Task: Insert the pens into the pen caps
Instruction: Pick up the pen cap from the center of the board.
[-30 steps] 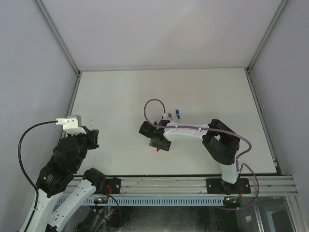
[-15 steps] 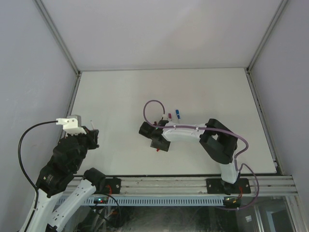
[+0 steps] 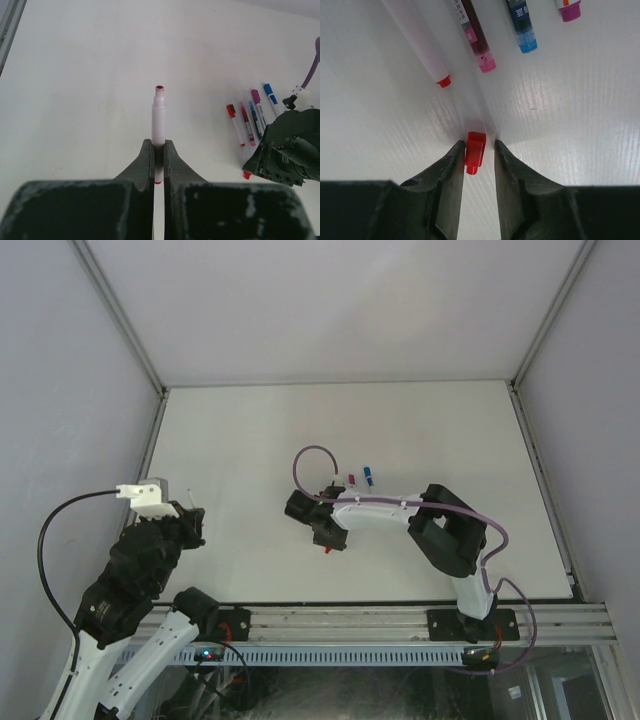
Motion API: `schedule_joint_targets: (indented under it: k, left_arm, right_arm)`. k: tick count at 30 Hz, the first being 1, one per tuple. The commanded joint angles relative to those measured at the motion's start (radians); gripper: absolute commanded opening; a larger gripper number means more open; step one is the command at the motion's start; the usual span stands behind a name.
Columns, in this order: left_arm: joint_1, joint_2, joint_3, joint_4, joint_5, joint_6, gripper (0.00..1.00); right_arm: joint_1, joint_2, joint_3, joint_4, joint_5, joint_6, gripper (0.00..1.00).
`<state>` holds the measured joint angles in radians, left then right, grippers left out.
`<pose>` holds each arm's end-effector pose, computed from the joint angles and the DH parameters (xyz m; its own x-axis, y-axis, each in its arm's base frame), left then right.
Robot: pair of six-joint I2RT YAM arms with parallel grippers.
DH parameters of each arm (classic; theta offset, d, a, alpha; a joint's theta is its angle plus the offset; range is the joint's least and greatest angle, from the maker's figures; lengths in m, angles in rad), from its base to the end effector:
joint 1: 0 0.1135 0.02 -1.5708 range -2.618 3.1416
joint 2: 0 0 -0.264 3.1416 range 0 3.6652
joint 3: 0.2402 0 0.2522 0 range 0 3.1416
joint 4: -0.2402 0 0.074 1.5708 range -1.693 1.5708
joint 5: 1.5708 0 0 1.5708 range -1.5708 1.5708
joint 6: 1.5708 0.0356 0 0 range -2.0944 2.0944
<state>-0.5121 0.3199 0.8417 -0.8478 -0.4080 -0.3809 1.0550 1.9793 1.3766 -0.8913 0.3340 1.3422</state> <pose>0.0530 -0.0136 0.3365 -0.3046 -0.2202 -0.9267 0.0096 0.9721 -0.2342 0.1921 0.3152 0.1590 -0.8998 0.2786 -0.3358 0.2956 0.9553 0.0007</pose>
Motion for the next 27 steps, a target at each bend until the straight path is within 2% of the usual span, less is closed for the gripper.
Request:
schedule_joint_targets:
  k: [1, 2, 4, 6, 12, 18, 23, 27]
  left_arm:
    - [0.003, 0.001, 0.003, 0.038, 0.008, 0.016, 0.0]
    - [0.003, 0.001, 0.003, 0.038, 0.01, 0.016, 0.0]
    - [0.003, 0.001, 0.002, 0.041, 0.016, 0.018, 0.0]
    - [0.003, 0.0, 0.0, 0.045, 0.018, 0.019, 0.0]
    - [0.003, 0.004, 0.0, 0.046, 0.021, 0.022, 0.0]
    - [0.003, 0.009, -0.006, 0.058, 0.053, 0.032, 0.0]
    - [0.003, 0.011, -0.006, 0.056, 0.048, 0.031, 0.0]
    - [0.004, 0.01, -0.005, 0.056, 0.042, 0.03, 0.0]
  right_arm:
    - [-0.001, 0.034, 0.007, -0.002, 0.0, 0.002, 0.27]
    - [-0.001, 0.032, 0.007, 0.0, -0.002, -0.003, 0.25]
    - [-0.001, 0.03, 0.007, 0.027, -0.018, -0.047, 0.08]
    - [0.002, 0.031, 0.007, 0.043, -0.03, -0.07, 0.0]
    - [0.028, 0.022, 0.007, 0.043, -0.011, -0.106, 0.0]
    - [0.087, -0.062, -0.004, 0.096, 0.076, -0.225, 0.0]
    - [0.121, -0.188, -0.094, 0.305, 0.077, -0.402, 0.0]
    - [0.11, -0.325, -0.273, 0.566, -0.015, -0.509, 0.0]
